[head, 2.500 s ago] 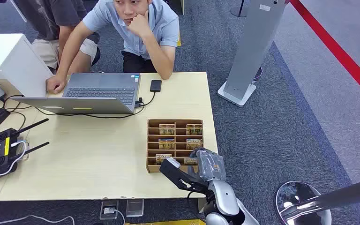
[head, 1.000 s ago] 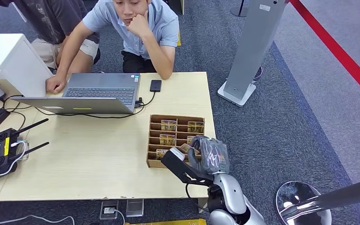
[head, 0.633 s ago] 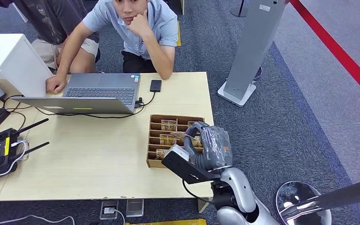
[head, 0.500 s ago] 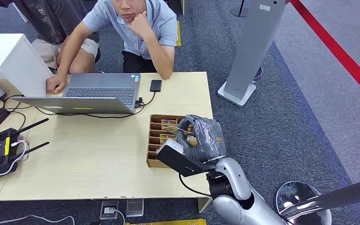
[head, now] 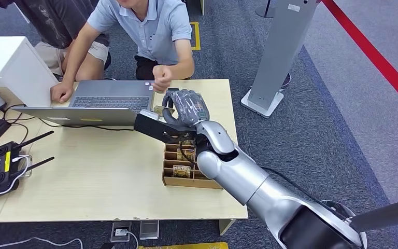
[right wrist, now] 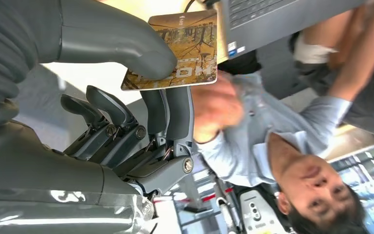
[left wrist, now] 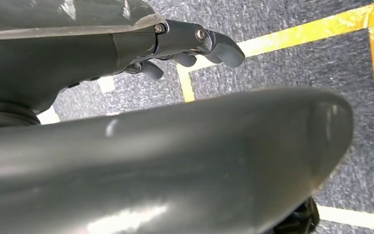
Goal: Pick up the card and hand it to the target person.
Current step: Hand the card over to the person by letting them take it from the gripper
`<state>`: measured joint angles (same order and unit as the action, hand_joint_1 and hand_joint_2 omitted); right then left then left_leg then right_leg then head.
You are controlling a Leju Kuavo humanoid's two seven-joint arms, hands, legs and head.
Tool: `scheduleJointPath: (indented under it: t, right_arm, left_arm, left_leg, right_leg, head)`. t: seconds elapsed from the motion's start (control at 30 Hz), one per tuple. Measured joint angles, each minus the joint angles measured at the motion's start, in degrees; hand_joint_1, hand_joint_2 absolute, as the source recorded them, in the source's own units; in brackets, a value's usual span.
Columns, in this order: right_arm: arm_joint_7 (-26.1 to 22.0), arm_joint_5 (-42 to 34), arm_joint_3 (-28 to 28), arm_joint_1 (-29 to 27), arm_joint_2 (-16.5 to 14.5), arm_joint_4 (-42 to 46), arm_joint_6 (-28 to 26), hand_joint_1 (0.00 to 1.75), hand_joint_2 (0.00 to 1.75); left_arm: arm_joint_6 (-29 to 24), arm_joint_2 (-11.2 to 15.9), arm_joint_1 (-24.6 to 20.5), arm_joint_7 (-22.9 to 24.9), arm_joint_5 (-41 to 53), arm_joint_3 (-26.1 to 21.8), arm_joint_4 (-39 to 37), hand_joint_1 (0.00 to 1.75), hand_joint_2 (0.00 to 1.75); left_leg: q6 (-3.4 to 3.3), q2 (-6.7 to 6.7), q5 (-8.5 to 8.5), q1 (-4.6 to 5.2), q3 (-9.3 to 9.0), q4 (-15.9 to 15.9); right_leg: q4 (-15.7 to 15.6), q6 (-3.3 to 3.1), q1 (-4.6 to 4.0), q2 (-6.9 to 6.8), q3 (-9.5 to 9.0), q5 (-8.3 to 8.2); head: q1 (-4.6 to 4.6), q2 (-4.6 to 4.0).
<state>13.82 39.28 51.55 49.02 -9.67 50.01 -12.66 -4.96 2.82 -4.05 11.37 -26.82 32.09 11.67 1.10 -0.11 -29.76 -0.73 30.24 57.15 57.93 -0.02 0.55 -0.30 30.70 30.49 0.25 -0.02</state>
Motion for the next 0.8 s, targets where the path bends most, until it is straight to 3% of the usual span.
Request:
scheduleJointPath:
  t: [0.27, 0.53, 0.67, 0.73, 0.8]
  right_arm:
    - [2.57, 2.96, 3.22, 4.77, -4.78, -11.35, -1.89, 1.75, 1.75]
    - [5.03, 5.47, 5.73, 7.48, -6.25, -16.19, -6.15, 1.75, 1.75]
    - [5.72, 7.02, 6.77, 8.15, -6.24, -17.48, -7.88, 0.0, 1.75]
    - [5.73, 7.23, 7.22, 8.32, -6.24, -18.02, -7.94, 0.0, 1.75]
    - [5.56, 7.28, 7.63, 8.36, -6.24, -18.46, -7.98, 0.0, 1.75]
  left_arm:
    - [-0.08, 0.21, 0.04, 1.18, -0.54, 1.22, -0.07, 0.0, 0.0]
    - [-0.33, 0.2, 0.08, 1.02, -1.18, 2.04, -0.09, 0.0, 0.0]
    - [0.11, 0.2, 0.09, 0.98, -1.52, 2.47, -0.16, 0.0, 1.75]
    - [0.51, 0.2, 0.09, 0.78, -1.57, 2.71, -0.22, 0.0, 1.75]
    - [0.61, 0.2, 0.09, 0.45, -1.69, 2.88, -0.27, 0.0, 0.87]
  left_leg:
    - [0.0, 0.01, 0.0, 0.0, 0.01, 0.0]
    - [0.0, 0.01, 0.0, 0.0, -0.01, 0.01]
    - [0.0, 0.01, 0.0, 0.0, -0.01, 0.02]
    - [0.0, 0.02, 0.0, 0.0, -0.01, 0.02]
    - [0.0, 0.01, 0.0, 0.0, -0.01, 0.02]
  right_leg:
    - [-0.01, 0.0, 0.0, 0.01, 0.04, 0.0]
    - [-0.01, 0.0, 0.0, 0.02, 0.04, 0.0]
    - [-0.01, 0.0, 0.0, 0.04, 0.05, 0.0]
    - [-0.01, 0.0, 0.0, 0.04, 0.05, 0.0]
    - [-0.01, 0.0, 0.0, 0.04, 0.05, 0.0]
  head:
    - [0.01, 0.0]
    - [0.0, 0.0]
    - [0.02, 0.0]
    - [0.01, 0.0]
    - [0.01, 0.0]
